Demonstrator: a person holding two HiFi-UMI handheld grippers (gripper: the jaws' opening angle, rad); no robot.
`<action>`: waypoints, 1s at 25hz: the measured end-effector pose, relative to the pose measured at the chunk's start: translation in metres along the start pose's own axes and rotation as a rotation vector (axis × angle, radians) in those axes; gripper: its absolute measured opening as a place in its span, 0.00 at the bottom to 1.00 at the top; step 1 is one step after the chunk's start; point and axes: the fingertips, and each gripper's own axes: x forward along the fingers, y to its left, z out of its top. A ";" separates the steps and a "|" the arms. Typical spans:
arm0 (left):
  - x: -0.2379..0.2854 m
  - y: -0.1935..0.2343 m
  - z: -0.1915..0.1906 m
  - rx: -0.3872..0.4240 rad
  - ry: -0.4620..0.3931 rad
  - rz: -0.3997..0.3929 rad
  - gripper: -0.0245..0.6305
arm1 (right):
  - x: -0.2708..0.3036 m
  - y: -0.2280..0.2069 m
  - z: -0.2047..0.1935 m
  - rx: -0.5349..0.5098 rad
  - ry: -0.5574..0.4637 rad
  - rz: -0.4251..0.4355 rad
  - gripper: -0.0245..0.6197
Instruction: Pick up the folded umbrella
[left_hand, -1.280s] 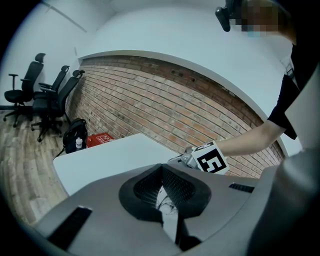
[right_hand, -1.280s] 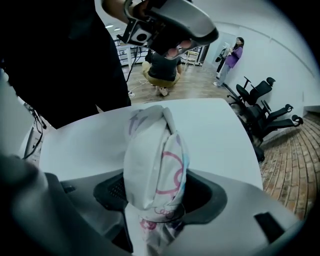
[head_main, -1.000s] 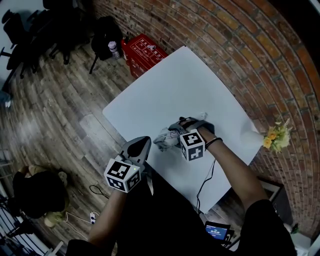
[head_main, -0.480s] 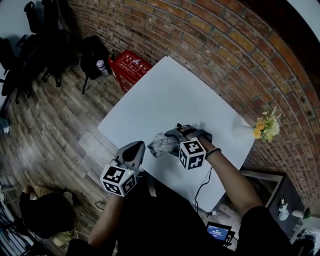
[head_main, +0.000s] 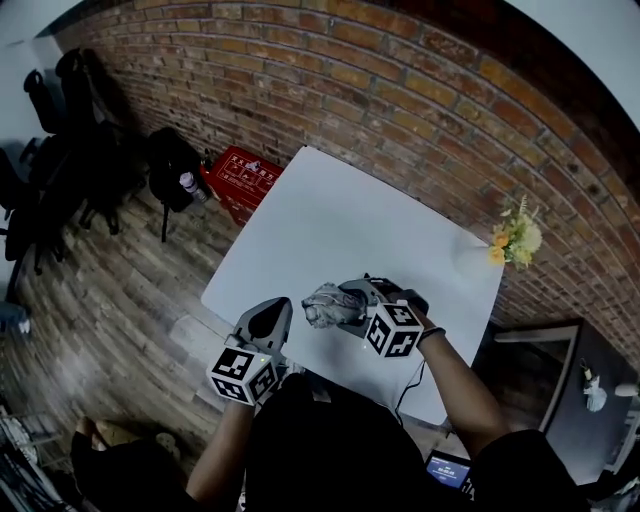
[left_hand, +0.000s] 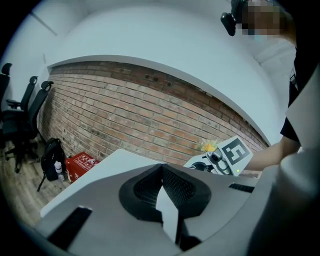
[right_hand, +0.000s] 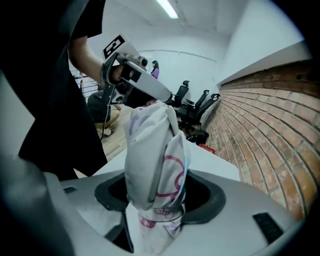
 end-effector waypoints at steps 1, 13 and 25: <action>0.001 -0.002 0.002 0.007 0.001 -0.011 0.06 | -0.005 -0.001 0.001 0.043 -0.019 -0.016 0.48; 0.017 -0.030 0.019 0.066 0.016 -0.140 0.06 | -0.046 -0.005 0.003 0.471 -0.250 -0.178 0.48; 0.035 -0.062 0.038 0.115 0.001 -0.237 0.06 | -0.111 -0.020 -0.010 0.817 -0.568 -0.364 0.48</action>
